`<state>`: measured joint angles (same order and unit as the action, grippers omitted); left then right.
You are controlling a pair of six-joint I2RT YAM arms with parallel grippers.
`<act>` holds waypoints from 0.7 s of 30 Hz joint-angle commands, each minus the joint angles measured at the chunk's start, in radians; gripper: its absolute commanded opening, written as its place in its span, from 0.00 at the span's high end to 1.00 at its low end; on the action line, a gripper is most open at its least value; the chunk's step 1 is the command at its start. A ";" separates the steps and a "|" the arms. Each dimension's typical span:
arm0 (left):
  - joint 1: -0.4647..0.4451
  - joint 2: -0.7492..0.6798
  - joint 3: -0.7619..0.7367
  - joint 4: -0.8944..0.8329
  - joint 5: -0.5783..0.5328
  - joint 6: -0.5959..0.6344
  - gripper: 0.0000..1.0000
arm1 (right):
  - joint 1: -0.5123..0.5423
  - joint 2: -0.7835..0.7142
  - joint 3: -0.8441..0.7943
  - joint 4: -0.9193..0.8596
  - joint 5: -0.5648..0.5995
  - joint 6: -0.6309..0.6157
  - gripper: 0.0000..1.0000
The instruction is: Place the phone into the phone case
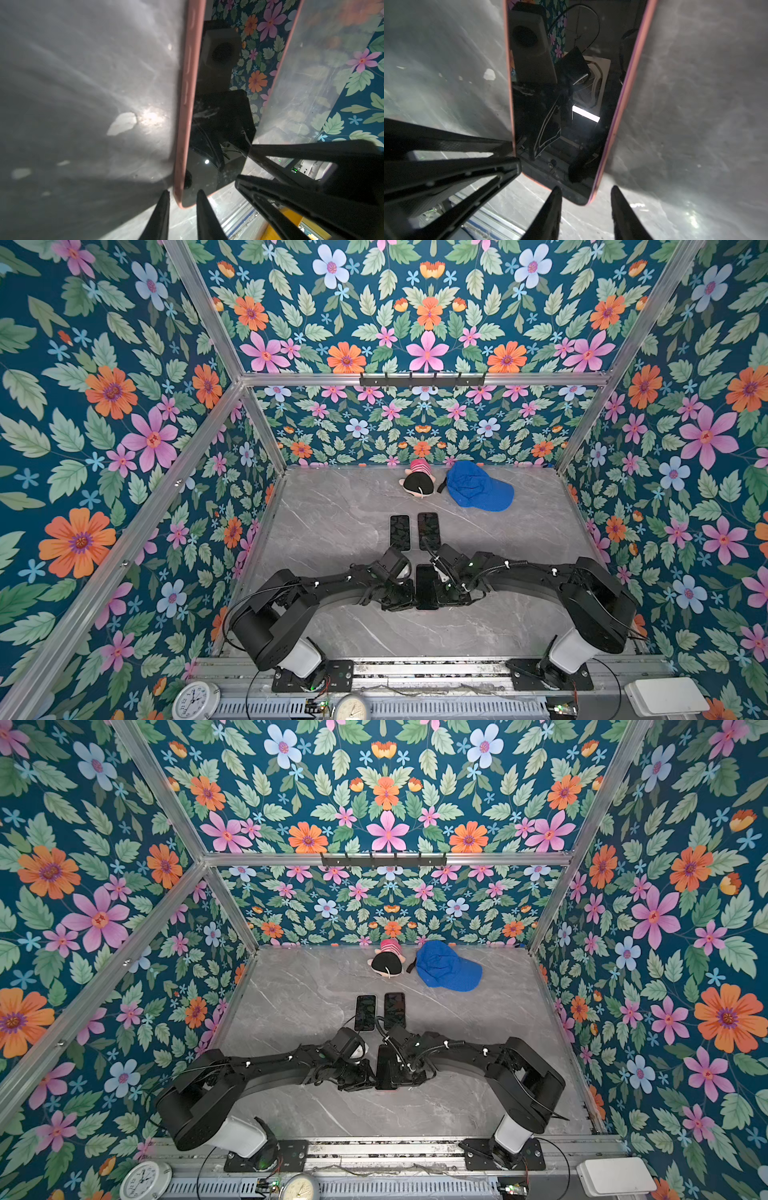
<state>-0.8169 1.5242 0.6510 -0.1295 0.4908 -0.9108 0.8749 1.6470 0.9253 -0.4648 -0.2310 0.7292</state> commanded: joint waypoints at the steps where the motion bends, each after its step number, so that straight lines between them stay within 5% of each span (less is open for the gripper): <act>1: 0.001 0.005 -0.003 0.017 0.001 0.004 0.75 | 0.000 0.002 -0.006 0.016 -0.008 0.006 0.63; 21: -0.019 0.032 0.021 0.041 0.005 -0.006 0.85 | 0.001 0.021 0.001 -0.017 0.025 0.003 0.90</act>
<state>-0.8307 1.5497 0.6632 -0.1219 0.4927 -0.9142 0.8715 1.6661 0.9249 -0.4698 -0.2356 0.7311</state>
